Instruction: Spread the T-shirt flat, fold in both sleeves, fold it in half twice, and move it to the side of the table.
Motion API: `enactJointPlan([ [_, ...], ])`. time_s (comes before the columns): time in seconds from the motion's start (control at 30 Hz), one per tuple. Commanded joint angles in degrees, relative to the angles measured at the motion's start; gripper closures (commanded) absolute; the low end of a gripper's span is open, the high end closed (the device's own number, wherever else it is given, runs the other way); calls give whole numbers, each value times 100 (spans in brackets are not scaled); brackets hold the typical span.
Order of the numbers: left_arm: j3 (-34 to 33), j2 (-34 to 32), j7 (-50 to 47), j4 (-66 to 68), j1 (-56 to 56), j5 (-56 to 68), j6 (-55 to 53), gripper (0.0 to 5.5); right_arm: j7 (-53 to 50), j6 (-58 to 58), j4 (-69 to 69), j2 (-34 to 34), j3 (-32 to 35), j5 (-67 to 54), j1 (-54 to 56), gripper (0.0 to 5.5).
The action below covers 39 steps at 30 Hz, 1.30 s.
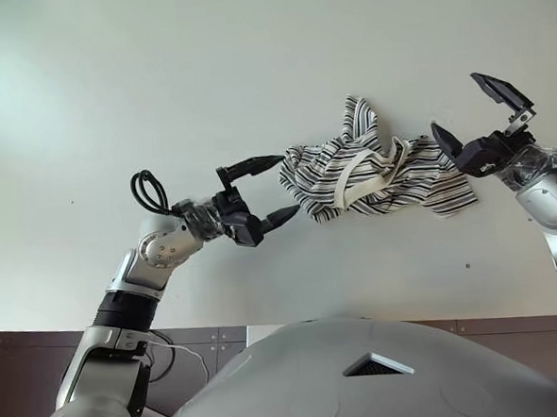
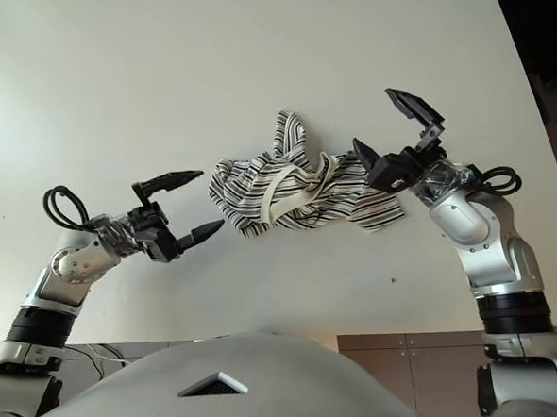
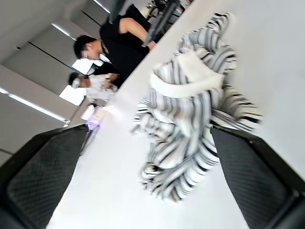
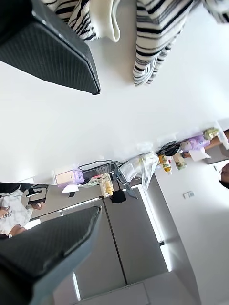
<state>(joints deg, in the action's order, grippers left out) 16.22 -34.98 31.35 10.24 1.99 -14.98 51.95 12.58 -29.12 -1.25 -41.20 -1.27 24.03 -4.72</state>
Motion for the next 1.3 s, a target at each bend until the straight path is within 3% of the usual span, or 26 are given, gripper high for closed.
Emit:
enactJointPlan([
  [0.03,83,54,-198,180,-233,-640,-55,75,-92,-59,-261,123,-79,51,216,121],
  [0.2,166,222,-957,480,-719,-1827,-84,75,-138,-163,-395,191,-220,198,414,121],
  [0.37,236,190,-966,355,-783,-1492,4,75,-195,-218,-520,147,-185,237,456,121],
  [0.53,261,267,-1319,673,-1018,-2051,-296,75,-210,-280,-562,135,-192,236,424,121],
  [0.93,568,334,-1534,868,-1209,-2233,-379,75,-279,-343,-581,103,-115,240,246,121],
  [1.17,631,121,-1207,700,-975,-1302,23,75,-317,-372,-718,123,-162,247,225,121],
  [1.3,687,254,-1291,1065,-1198,-1462,-53,75,-298,-414,-751,158,-240,266,245,121],
])
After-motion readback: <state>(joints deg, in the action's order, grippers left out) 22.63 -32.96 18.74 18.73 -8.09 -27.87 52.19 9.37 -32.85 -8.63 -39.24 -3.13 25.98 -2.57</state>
